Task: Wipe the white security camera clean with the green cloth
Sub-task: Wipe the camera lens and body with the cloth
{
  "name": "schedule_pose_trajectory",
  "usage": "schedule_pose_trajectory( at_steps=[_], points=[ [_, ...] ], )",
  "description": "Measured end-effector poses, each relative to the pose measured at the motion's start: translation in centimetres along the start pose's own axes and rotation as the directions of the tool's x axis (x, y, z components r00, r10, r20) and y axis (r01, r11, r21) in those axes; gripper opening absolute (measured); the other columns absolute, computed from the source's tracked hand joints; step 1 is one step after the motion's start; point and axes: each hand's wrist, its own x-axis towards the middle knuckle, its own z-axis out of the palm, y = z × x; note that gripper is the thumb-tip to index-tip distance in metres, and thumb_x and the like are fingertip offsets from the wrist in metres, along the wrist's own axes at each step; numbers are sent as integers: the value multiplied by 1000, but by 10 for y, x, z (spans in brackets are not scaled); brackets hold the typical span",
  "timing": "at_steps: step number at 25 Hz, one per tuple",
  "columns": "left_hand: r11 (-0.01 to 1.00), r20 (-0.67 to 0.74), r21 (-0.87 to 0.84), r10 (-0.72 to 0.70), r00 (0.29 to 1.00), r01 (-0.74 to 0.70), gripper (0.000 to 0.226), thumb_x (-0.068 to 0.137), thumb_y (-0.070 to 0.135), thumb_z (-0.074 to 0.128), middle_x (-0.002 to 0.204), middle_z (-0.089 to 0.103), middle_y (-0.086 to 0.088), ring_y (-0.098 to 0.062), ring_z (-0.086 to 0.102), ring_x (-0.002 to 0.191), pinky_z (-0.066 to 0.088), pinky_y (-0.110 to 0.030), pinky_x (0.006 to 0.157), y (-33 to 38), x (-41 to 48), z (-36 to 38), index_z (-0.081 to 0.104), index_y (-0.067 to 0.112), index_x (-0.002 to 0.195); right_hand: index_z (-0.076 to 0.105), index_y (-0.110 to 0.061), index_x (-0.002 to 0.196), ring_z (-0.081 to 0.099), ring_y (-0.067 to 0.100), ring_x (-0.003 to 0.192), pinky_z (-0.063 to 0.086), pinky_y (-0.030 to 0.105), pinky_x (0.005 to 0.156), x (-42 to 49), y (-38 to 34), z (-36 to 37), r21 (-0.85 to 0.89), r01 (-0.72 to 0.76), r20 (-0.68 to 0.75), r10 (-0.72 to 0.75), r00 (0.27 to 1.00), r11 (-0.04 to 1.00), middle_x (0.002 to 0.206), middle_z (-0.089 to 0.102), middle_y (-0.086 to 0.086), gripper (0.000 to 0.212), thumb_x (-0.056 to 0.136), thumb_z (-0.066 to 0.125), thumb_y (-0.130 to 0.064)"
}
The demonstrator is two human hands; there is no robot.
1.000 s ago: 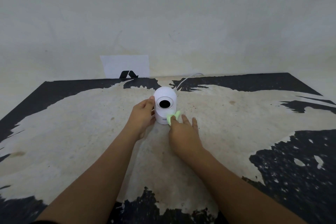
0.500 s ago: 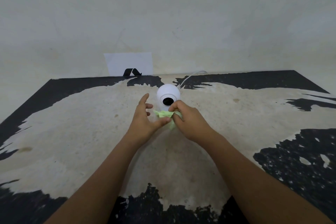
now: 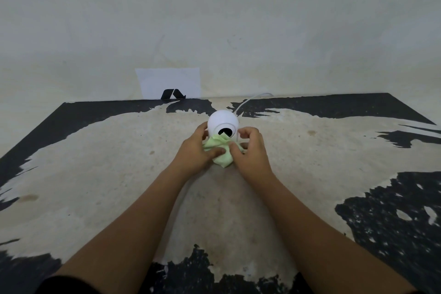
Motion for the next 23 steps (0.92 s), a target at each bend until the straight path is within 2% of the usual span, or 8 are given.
schedule_pose_trajectory(
  at_steps=[2, 6, 12, 15, 18, 20, 21, 23],
  points=[
    [998, 6, -47, -28, 1000, 28, 71, 70, 30, 76, 120, 64, -2, -20, 63, 106, 49, -35, 90, -1, 3, 1, 44, 28, 133, 48, -24, 130, 59, 11, 101, 46, 21, 85, 4, 0, -5, 77, -29, 60, 25, 998, 997, 130, 51, -4, 41, 90, 48, -15],
    [996, 32, -90, 2, 999, 0, 62, 70, 31, 71, 112, 69, 1, -11, 65, 100, 52, -33, 88, -2, 6, -4, 52, 27, 128, 52, -27, 130, 57, 11, 118, 49, 38, 100, 11, 4, -12, 134, -39, 107, 25, 994, 990, 130, 61, -6, 43, 89, 42, -18],
    [998, 92, -57, 26, 995, -20, 52, 77, 12, 71, 103, 68, 2, 3, 62, 86, 48, -6, 68, 1, 7, -18, 57, 19, 126, 53, -29, 130, 59, 14, 118, 52, 45, 98, 12, 7, -16, 159, -82, 182, 52, 982, 984, 129, 61, -7, 43, 89, 44, -23],
    [999, 107, -18, 37, 994, -35, 55, 80, -6, 62, 110, 68, -2, -9, 62, 90, 53, -20, 76, 0, 8, -24, 56, 17, 129, 52, -28, 131, 58, 13, 118, 51, 43, 99, 12, 8, -17, 149, -74, 183, 46, 982, 986, 128, 61, -9, 41, 92, 45, -20],
    [998, 110, 8, 61, 992, -62, 63, 74, -14, 61, 105, 69, 9, -15, 61, 98, 54, -41, 87, -5, 9, -27, 60, 25, 124, 52, -30, 130, 59, 10, 116, 53, 44, 96, 11, 8, -17, 154, -63, 195, 33, 980, 986, 126, 61, -13, 42, 91, 44, -18],
    [998, 105, -1, 66, 992, -67, 60, 70, -4, 65, 92, 70, 26, -1, 62, 90, 55, -39, 84, -5, 7, -25, 60, 34, 117, 53, -31, 129, 59, 9, 114, 54, 44, 95, 11, 8, -16, 156, -63, 200, 31, 979, 986, 121, 60, -18, 41, 91, 44, -17],
    [998, 106, 2, 70, 992, -71, 57, 67, 7, 66, 90, 70, 27, 8, 62, 83, 54, -33, 81, -3, 5, -23, 59, 37, 115, 53, -31, 130, 59, 9, 115, 53, 43, 96, 11, 8, -17, 159, -68, 199, 35, 979, 985, 119, 60, -21, 41, 92, 44, -18],
    [999, 95, 1, 52, 994, -53, 56, 63, 26, 67, 98, 72, 15, 8, 64, 82, 53, -28, 81, -2, 3, -19, 59, 36, 117, 52, -29, 131, 58, 10, 117, 51, 42, 100, 11, 8, -18, 157, -69, 197, 37, 980, 985, 119, 60, -20, 40, 93, 44, -19]
  ],
)
